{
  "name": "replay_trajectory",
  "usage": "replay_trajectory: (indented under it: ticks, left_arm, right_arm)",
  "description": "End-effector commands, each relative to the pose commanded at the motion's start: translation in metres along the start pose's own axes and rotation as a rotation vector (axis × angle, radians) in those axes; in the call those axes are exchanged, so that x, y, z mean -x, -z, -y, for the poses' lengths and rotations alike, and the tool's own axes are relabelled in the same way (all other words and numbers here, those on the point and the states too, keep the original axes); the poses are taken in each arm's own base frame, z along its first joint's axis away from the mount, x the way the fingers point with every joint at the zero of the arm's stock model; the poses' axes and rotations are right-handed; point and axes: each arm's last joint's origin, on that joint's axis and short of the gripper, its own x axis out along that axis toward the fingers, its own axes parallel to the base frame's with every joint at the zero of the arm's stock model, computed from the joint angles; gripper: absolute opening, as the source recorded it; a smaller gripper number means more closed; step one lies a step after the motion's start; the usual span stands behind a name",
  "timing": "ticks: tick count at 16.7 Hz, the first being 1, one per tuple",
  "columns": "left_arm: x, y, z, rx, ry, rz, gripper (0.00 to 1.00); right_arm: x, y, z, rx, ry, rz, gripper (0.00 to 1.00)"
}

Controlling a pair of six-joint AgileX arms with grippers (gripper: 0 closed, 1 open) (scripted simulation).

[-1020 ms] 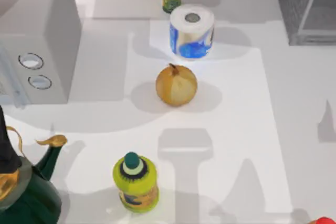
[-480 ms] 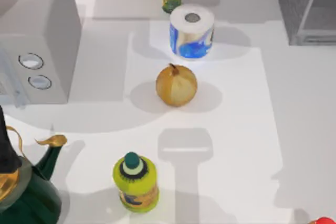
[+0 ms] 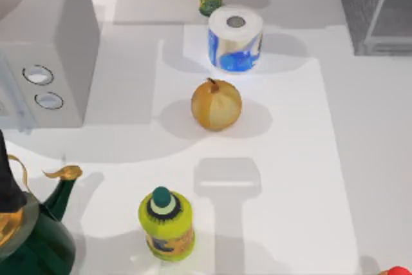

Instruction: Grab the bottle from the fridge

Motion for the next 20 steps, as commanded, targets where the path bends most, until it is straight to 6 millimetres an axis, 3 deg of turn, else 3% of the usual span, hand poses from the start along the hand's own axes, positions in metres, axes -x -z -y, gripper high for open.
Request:
replay_trajectory:
  ticks: [4, 7, 12, 16, 20]
  left_arm:
    - [0.000, 0.000, 0.000, 0.000, 0.000, 0.000, 1.00]
    - [0.000, 0.000, 0.000, 0.000, 0.000, 0.000, 1.00]
    - [0.000, 0.000, 0.000, 0.000, 0.000, 0.000, 1.00]
    - [0.000, 0.000, 0.000, 0.000, 0.000, 0.000, 1.00]
    - [0.000, 0.000, 0.000, 0.000, 0.000, 0.000, 1.00]
  right_arm:
    - [0.000, 0.000, -0.001, -0.002, -0.002, -0.004, 1.00]
    - [-0.018, 0.002, 0.002, -0.006, 0.003, -0.014, 1.00]
    - [-0.097, -0.005, 0.005, 0.001, 0.011, -0.004, 1.00]
    - [-0.167, -0.020, -0.011, 0.004, 0.010, 0.016, 1.00]
    - [-0.196, -0.025, -0.029, -0.002, 0.010, -0.001, 1.00]
